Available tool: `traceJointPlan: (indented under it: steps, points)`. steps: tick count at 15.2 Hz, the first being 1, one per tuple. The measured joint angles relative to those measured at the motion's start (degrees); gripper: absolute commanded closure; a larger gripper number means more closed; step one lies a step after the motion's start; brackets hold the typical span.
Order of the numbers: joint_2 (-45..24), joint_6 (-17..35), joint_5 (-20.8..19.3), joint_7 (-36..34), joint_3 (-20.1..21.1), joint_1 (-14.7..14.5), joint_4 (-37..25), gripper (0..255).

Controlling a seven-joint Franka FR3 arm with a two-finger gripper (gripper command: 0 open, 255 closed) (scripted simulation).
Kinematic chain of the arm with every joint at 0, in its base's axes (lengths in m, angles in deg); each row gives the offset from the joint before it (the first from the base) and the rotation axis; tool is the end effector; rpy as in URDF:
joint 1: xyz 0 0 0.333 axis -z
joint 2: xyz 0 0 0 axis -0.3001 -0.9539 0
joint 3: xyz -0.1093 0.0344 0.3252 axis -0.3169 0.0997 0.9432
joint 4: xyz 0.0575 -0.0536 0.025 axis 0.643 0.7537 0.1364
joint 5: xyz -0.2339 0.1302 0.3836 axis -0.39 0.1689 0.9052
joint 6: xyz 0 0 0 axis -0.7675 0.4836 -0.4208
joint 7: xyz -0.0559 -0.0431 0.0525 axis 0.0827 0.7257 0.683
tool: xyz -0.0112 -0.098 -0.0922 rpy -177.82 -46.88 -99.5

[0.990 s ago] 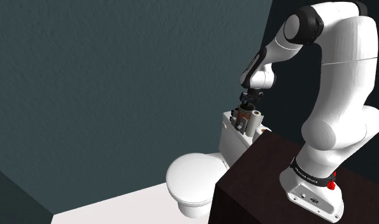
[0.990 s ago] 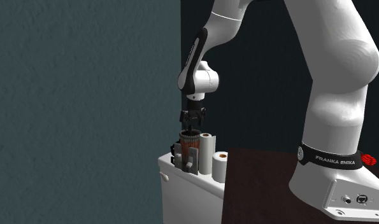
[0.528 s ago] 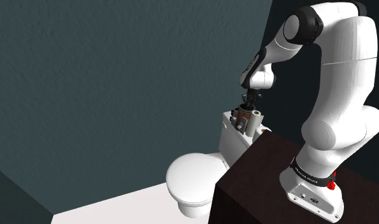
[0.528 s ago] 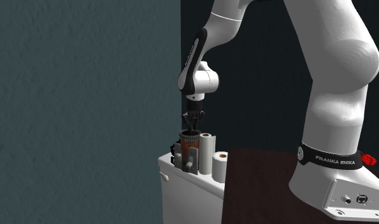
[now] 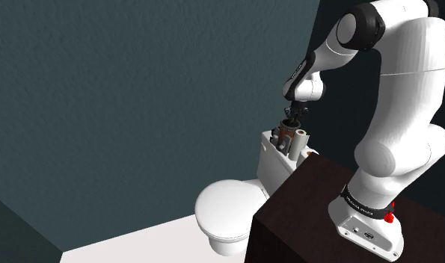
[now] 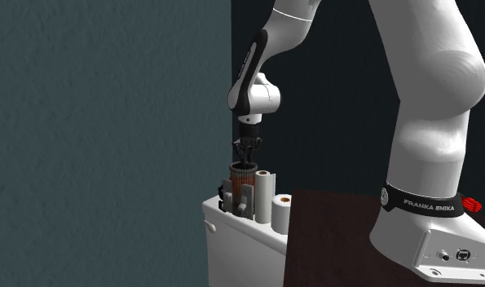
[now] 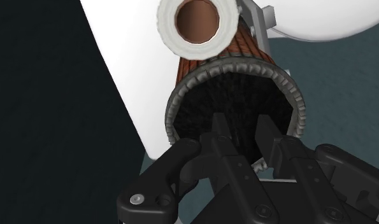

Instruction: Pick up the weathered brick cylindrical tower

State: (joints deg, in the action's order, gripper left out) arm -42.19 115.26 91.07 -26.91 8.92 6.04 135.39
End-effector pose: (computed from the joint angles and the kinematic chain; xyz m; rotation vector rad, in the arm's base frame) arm 0.4633 -0.3924 0.1390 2.8558 -1.0900 0.2222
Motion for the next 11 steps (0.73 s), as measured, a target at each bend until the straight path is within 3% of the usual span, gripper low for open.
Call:
traceJointPlan:
  steps: [11]
  points:
    - [7.47,-6.77,-4.61,-3.14,-3.41,-2.53,0.49,255]
